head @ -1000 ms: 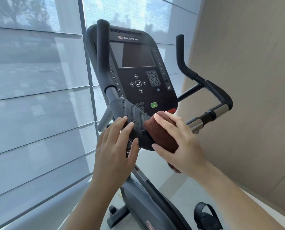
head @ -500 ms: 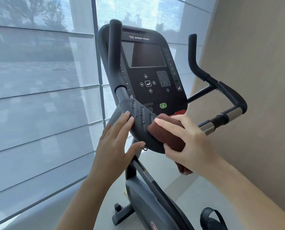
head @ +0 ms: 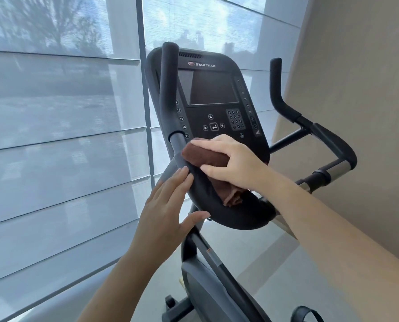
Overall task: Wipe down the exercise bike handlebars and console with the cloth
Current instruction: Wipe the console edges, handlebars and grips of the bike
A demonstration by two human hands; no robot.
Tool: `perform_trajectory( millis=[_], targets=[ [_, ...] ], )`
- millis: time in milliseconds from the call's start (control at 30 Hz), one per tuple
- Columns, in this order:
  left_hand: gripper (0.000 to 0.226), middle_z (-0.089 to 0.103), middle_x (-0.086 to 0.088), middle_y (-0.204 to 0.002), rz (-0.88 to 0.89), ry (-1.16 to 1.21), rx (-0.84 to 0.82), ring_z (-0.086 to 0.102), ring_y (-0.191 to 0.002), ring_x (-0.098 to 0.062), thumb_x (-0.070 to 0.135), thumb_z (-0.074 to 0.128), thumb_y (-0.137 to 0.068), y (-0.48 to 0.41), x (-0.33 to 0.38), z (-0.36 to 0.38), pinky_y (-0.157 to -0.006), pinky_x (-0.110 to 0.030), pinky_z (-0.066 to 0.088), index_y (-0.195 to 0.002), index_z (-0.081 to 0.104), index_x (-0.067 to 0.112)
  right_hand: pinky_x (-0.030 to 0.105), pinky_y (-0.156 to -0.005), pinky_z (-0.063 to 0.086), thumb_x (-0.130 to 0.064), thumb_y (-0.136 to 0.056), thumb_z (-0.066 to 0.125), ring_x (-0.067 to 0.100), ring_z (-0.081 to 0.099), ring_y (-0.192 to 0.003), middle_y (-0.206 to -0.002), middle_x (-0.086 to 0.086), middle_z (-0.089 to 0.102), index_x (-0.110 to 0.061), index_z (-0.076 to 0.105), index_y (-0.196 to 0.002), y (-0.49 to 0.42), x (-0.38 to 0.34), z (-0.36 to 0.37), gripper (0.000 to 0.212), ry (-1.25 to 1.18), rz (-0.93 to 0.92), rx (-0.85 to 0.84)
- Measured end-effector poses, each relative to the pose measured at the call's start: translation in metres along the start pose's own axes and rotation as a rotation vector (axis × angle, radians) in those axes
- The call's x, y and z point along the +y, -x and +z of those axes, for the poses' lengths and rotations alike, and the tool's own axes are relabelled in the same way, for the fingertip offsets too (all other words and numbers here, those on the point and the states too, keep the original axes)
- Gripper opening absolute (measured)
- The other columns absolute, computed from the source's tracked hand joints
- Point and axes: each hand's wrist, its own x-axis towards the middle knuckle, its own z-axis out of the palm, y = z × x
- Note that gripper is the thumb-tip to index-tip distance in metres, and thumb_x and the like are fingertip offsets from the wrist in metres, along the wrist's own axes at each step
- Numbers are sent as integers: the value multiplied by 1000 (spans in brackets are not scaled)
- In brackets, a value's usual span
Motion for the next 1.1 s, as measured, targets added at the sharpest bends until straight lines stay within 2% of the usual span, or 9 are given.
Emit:
perform_trajectory(
  millis=[100, 200, 300, 433, 600, 767, 867, 1000, 1100],
  targets=[
    [70, 52, -10, -133, 11, 24, 20, 44, -123, -20, 59, 41, -88, 1, -2, 2, -102, -30, 34, -125, 53, 1, 5, -93, 32, -23, -74, 64, -2, 49, -104, -113, -10, 53, -46, 52, -119, 40, 3, -14, 52, 56, -45, -11],
    [70, 52, -8, -132, 13, 43, 35, 44, -123, -18, 60, 42, -88, 0, -3, 2, -102, -28, 33, -123, 55, 1, 4, -90, 35, -28, -73, 61, -3, 48, -106, -115, -11, 53, -52, 49, -117, 76, 3, -21, 51, 104, -26, -38],
    [70, 54, -9, -130, 16, 46, 38, 44, -122, -18, 61, 41, -87, -1, -5, 2, -101, -27, 33, -121, 57, 1, 8, -92, 36, -26, -73, 64, 1, 51, -106, -114, -9, 56, -44, 54, -119, 73, 4, -28, 51, 88, -33, -20],
    [71, 56, -9, -128, 31, 13, 41, 43, -121, -17, 62, 38, -88, -3, -5, 1, -101, -26, 30, -120, 57, 1, 8, -94, 34, -16, -77, 69, 2, 50, -104, -115, 0, 57, -33, 54, -125, 14, 8, -21, 54, 98, -79, 149],
    [69, 56, -8, -129, 0, 34, 54, 43, -122, -16, 61, 39, -87, -2, -4, 3, -101, -28, 31, -120, 57, 3, 17, -98, 35, -29, -79, 71, 1, 48, -113, -122, -10, 52, -46, 44, -130, -16, 13, -7, 60, -75, 15, -123],
    [67, 55, -6, -128, 1, 56, 65, 44, -122, -16, 61, 40, -88, -1, -3, 5, -103, -23, 30, -121, 54, 5, 13, -96, 36, -12, -79, 65, 4, 48, -111, -122, -7, 47, -49, 40, -129, 7, 13, -16, 67, -5, -52, -163],
    [69, 54, -5, -128, -5, 49, 62, 43, -122, -16, 62, 40, -87, -1, -2, 4, -102, -21, 29, -120, 56, 3, 10, -98, 32, -13, -77, 63, 1, 45, -116, -123, -10, 47, -46, 44, -127, 38, 14, -25, 63, 15, -90, -173],
    [71, 54, -5, -129, -15, 53, 60, 44, -122, -16, 63, 39, -87, -2, -1, 4, -100, -25, 33, -120, 56, 3, 11, -98, 33, -18, -74, 64, 1, 48, -112, -119, -8, 54, -40, 49, -126, 48, 20, -39, 59, 11, -87, -111],
    [70, 54, -7, -130, -15, 27, 42, 44, -122, -17, 63, 37, -87, -1, -1, 2, -100, -25, 33, -122, 54, 4, 23, -97, 43, -11, -78, 66, 8, 51, -110, -122, 0, 53, -34, 49, -130, 25, 21, -43, 59, 211, -169, 138]
  ],
)
